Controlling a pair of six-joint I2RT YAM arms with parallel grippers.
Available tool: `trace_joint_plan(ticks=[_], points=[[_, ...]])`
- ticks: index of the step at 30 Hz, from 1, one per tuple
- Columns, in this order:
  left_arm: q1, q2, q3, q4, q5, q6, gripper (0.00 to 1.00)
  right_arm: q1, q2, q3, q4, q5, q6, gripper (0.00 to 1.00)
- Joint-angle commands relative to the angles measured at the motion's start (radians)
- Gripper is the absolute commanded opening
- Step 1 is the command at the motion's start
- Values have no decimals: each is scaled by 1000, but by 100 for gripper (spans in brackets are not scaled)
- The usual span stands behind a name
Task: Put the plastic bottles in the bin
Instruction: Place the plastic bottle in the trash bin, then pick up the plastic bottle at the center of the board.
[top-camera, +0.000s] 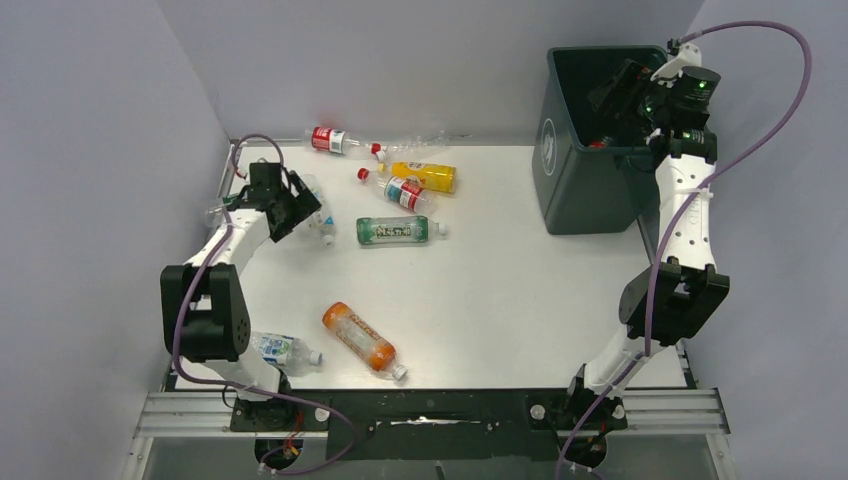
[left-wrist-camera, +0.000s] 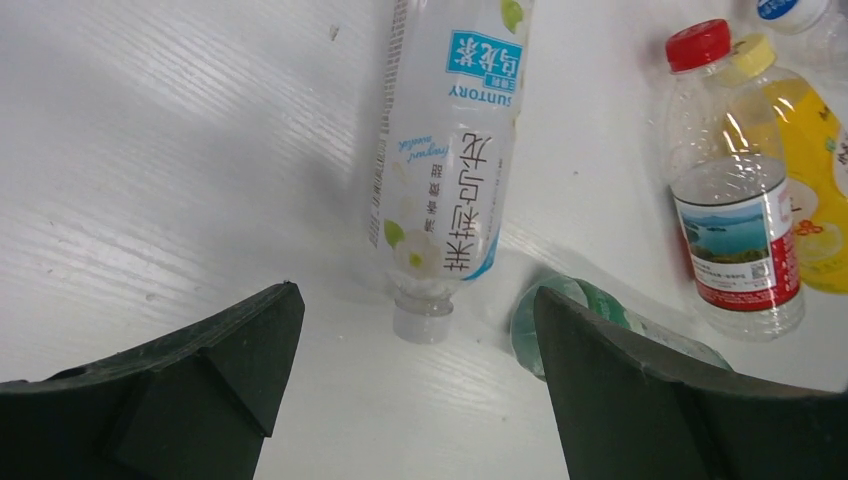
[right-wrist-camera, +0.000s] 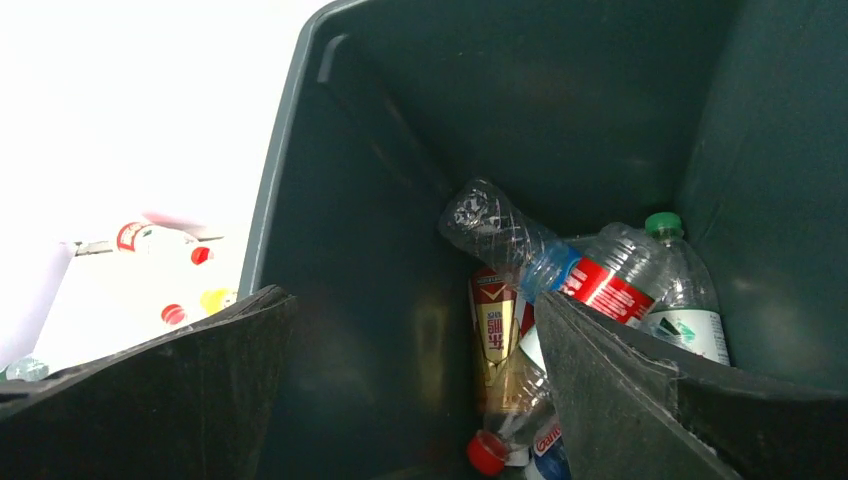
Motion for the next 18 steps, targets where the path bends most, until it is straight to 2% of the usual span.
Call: trace_joint_plan(ticks=[1,10,18], points=[[1,72,80,42,-59,27,87,8,-75,22,9,1,-19,94],[-14,146,97,63,-99,49,86,81,-216,-60,-30,25,-64,96],[-58,204,148,88,-118,39,86,241,-356,-145,-45,80,-95,97]])
